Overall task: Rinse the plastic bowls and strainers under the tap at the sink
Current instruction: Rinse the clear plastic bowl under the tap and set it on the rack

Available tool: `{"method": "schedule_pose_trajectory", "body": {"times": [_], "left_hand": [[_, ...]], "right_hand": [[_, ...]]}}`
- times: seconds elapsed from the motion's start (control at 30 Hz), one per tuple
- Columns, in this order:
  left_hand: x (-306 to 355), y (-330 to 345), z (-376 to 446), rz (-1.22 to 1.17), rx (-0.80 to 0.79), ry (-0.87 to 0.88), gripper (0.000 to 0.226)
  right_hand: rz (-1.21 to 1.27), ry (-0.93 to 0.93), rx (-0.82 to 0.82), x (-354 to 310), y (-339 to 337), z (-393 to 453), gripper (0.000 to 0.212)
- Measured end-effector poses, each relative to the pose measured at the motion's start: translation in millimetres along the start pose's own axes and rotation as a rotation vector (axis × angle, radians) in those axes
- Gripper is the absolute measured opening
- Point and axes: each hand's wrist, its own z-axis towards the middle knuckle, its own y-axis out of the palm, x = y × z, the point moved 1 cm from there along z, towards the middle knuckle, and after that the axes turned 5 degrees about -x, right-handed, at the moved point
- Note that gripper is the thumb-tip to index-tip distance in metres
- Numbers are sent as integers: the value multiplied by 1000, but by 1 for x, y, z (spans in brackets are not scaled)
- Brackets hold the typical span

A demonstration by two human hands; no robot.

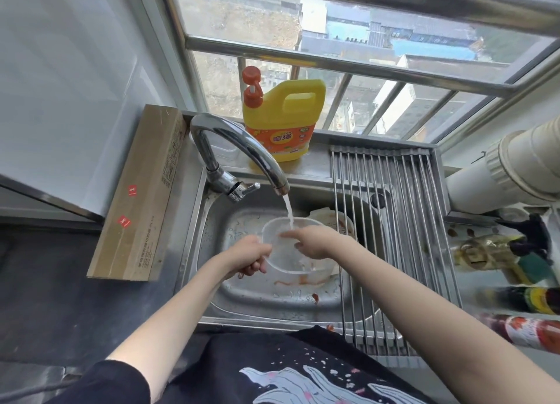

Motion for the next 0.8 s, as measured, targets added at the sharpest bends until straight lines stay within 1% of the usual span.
{"method": "schedule_pose_trajectory", "body": {"times": [0.07,0.1,0.17,0.23,0.27,0.33,0.37,0.47,0.53,0.57,0.6,0.67,0.7,0.73,0.8], "left_hand": [[5,-4,-4,14,59,37,14],[6,-6,-5,45,100,66,17],[8,-6,-5,143,172,138,20],[6,-2,-7,230,272,183,11],[5,0,-8,260,333,200,11],[7,4,-11,330,442,260,17],[9,5,-11,363,483,301,18],[12,7,-15,434,567,397,21],[7,6,-14,385,610,416,25],[5,7,-13,350,629,428,26],[5,9,-12,321,641,446,26],[9,16,-11,291,654,487,25],[10,18,-9,274,655,508,25],[12,20,-8,250,660,523,28],[14,21,-4,184,659,527,33]], "right_hand": [[-110,93,-10,5,5,-3,61],[-121,103,-58,5,9,-3,61],[-12,104,-195,2,13,-9,59],[28,46,-252,5,13,-11,54],[-16,31,-221,7,13,-12,50],[-209,3,-75,13,15,-13,41],[-272,-16,-21,15,17,-14,41],[-277,-60,35,12,24,-21,54],[-330,-55,101,8,29,-24,64],[-362,-35,153,6,31,-24,63],[-363,-10,201,2,31,-25,57],[-287,29,294,-8,30,-26,35],[-253,33,346,-13,30,-25,29],[-259,14,398,-16,30,-25,30],[-282,-40,474,-16,31,-23,38]]}}
